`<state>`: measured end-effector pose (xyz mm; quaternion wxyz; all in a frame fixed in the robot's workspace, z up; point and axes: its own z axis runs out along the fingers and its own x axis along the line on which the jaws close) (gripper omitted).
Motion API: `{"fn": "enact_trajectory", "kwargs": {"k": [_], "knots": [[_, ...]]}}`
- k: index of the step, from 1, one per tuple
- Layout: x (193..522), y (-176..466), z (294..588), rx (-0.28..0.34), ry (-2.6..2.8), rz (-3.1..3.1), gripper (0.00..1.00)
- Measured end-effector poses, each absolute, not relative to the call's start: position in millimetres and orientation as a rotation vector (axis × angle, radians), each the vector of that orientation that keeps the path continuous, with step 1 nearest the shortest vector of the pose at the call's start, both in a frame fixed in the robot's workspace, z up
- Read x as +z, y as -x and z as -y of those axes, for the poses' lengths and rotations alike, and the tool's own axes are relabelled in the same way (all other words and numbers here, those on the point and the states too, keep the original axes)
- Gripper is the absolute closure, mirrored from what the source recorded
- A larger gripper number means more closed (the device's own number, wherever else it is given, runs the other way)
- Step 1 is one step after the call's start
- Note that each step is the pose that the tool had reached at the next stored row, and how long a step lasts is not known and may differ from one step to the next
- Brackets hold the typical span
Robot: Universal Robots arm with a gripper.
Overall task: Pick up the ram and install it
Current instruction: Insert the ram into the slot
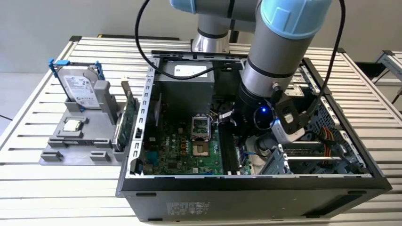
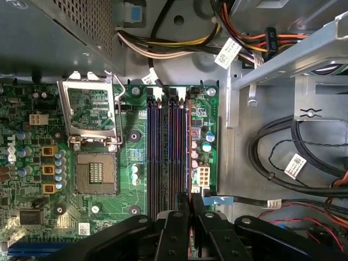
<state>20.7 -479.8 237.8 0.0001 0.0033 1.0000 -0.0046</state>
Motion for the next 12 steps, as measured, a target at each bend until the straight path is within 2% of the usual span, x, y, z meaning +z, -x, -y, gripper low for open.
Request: {"fn": "enact_trajectory", "kwargs": {"k": [12], "knots": [[230.1, -19.4, 479.5, -0.016, 0.013, -3.141, 1.0]]}}
